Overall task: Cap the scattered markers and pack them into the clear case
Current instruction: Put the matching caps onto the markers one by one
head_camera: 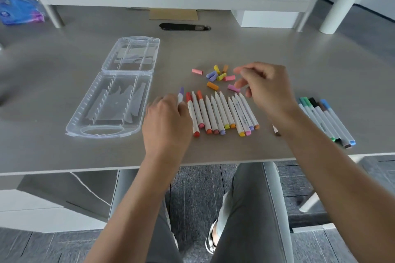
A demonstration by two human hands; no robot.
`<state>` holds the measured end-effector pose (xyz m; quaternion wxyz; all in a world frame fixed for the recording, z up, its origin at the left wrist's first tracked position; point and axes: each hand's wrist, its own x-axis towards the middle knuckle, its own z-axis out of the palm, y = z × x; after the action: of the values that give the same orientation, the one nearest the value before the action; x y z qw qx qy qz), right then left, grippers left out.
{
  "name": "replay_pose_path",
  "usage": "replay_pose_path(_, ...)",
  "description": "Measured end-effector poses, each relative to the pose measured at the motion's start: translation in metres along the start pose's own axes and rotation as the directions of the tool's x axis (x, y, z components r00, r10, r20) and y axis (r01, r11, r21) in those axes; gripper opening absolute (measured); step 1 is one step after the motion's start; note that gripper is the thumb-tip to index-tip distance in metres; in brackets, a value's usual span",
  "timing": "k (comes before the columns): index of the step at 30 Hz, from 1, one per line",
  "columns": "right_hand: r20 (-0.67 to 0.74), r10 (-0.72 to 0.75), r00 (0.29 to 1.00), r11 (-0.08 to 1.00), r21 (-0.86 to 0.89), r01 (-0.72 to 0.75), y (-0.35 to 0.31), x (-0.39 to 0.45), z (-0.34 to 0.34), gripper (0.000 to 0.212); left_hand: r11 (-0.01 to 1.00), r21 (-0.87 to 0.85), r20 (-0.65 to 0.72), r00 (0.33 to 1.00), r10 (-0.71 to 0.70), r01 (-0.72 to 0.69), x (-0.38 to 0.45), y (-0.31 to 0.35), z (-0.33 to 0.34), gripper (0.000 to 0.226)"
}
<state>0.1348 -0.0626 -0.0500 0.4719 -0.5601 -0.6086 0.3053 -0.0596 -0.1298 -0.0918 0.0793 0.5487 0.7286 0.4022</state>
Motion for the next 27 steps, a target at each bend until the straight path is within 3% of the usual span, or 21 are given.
replay_pose_path(5, 0.019, -0.039, 0.999, 0.979, -0.202, 0.042, 0.016, -0.007, -0.010, 0.021, 0.971, 0.236, 0.067, 0.997, -0.040, 0.023, -0.005, 0.003, 0.006, 0.020)
replay_pose_path(10, 0.077, -0.065, 0.995, 0.932, -0.353, 0.088, 0.025, -0.012, -0.026, 0.015, 0.975, 0.220, 0.122, 0.992, -0.044, 0.016, -0.002, 0.008, 0.009, 0.025)
replay_pose_path(16, 0.176, 0.031, 0.984, 0.835, -0.546, 0.072, 0.026, -0.011, -0.033, 0.005, 0.986, 0.166, 0.105, 0.994, -0.033, 0.016, -0.006, 0.012, 0.009, 0.033)
replay_pose_path(27, 0.169, 0.061, 0.984, 0.757, -0.651, 0.065, 0.019, -0.008, -0.015, 0.008, 0.960, 0.267, 0.104, 0.993, 0.065, -0.090, -0.008, 0.003, 0.016, 0.026)
